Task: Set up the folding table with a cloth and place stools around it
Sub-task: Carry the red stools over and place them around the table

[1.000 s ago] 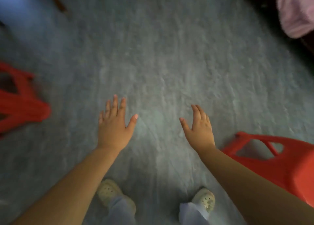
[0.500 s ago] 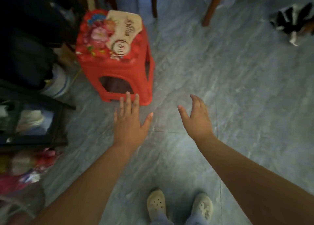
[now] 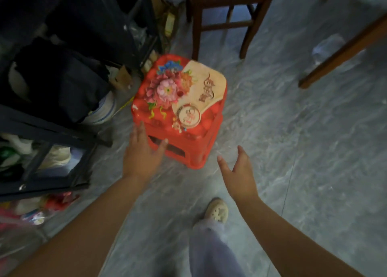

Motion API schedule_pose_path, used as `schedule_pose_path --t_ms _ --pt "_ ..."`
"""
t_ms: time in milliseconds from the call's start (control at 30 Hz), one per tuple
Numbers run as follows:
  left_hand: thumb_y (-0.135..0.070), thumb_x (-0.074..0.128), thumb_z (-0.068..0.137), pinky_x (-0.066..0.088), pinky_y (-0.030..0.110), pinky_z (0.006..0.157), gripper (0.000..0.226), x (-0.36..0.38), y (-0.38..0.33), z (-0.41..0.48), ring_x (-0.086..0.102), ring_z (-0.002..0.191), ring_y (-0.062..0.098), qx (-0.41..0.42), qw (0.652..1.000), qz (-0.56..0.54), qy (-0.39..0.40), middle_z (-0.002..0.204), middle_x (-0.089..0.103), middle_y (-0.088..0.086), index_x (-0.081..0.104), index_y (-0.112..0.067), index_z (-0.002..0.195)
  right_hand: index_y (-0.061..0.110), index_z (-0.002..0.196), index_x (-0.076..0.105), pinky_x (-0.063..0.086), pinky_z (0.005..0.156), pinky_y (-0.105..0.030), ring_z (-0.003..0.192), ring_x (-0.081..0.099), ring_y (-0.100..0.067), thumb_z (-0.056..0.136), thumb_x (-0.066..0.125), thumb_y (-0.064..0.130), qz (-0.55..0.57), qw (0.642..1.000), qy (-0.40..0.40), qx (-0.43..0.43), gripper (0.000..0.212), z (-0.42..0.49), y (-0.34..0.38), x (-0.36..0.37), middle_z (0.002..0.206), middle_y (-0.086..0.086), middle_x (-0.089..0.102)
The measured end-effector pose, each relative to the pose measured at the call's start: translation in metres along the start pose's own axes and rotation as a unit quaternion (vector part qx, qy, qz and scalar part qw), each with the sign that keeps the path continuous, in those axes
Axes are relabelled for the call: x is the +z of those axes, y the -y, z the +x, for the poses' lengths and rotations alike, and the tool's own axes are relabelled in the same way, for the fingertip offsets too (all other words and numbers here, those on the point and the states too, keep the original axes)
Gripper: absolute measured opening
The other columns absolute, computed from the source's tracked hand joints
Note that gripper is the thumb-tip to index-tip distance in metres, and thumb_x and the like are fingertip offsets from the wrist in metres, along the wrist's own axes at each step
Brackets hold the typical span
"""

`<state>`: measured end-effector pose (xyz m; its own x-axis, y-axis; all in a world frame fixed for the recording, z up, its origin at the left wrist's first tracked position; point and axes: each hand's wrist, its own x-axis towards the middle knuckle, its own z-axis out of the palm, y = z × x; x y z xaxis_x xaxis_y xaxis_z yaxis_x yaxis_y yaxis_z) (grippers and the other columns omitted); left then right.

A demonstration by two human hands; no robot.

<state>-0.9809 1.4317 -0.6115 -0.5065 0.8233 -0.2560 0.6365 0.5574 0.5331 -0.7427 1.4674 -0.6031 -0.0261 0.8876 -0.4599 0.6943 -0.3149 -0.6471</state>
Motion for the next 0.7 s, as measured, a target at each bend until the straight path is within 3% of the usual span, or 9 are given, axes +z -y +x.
schedule_pose_path --t_ms 133,367,500,567,633,700 --pt "-0.057 0.056 0.084 0.025 0.052 0.112 0.093 -0.001 -0.016 0.059 0.012 0.145 0.031 -0.046 0.998 0.036 0.015 0.159 0.007 0.015 0.008 -0.013 0.151 0.013 0.148 0.022 0.032 0.112 -0.04 0.135 0.036 -0.024 0.087 0.059 0.048 -0.023 1.0 0.019 -0.01 0.08 0.063 0.034 -0.009 0.152 -0.008 0.03" --pt "-0.057 0.06 0.081 0.021 0.05 0.114 0.101 0.003 -0.01 0.148 0.011 0.145 0.029 -0.06 0.994 0.064 0.062 0.159 0.006 0.012 0.0 -0.016 0.152 0.009 0.146 0.026 0.031 0.107 -0.035 0.135 0.035 -0.027 0.084 0.066 0.04 0.009 0.997 0.048 0.054 0.079 0.154 0.086 0.011 0.145 -0.013 0.036" --pt "-0.059 0.061 0.08 0.013 0.048 0.117 0.108 0.01 0.004 0.196 0.005 0.146 0.029 -0.078 0.988 0.079 0.107 0.159 0.003 0.015 -0.002 -0.007 0.151 0.013 0.135 0.037 0.048 0.098 -0.047 0.119 0.053 -0.026 0.061 0.069 0.058 0.04 0.993 0.027 0.11 0.092 0.19 0.094 0.037 0.13 -0.008 0.05" --pt "-0.057 0.065 0.077 0.014 0.047 0.117 0.109 0.009 0.008 0.214 0.007 0.146 0.03 -0.071 0.989 0.076 0.106 0.159 0.005 0.016 0.002 -0.007 0.151 0.01 0.137 0.031 0.049 0.096 -0.049 0.12 0.052 -0.028 0.058 0.071 0.057 0.046 0.99 0.023 0.134 0.101 0.201 0.095 0.05 0.132 -0.011 0.049" --pt "-0.058 0.07 0.072 0.02 0.048 0.115 0.109 0.008 0.015 0.23 0.013 0.144 0.03 -0.077 0.989 0.054 0.117 0.158 0.011 0.015 0.008 -0.013 0.151 0.009 0.146 0.016 0.04 0.104 -0.051 0.131 0.039 -0.032 0.07 0.077 0.043 0.042 0.986 0.012 0.16 0.103 0.204 0.105 0.057 0.144 -0.015 0.034" --pt "-0.061 0.076 0.065 0.029 0.046 0.112 0.109 0.006 0.021 0.243 0.029 0.139 0.027 -0.097 0.983 0.012 0.155 0.153 0.029 0.01 0.019 -0.02 0.148 0.015 0.15 0.0 0.037 0.106 -0.049 0.134 0.034 -0.035 0.077 0.074 0.037 0.04 0.98 0.013 0.197 0.106 0.206 0.106 0.065 0.15 -0.016 0.022"
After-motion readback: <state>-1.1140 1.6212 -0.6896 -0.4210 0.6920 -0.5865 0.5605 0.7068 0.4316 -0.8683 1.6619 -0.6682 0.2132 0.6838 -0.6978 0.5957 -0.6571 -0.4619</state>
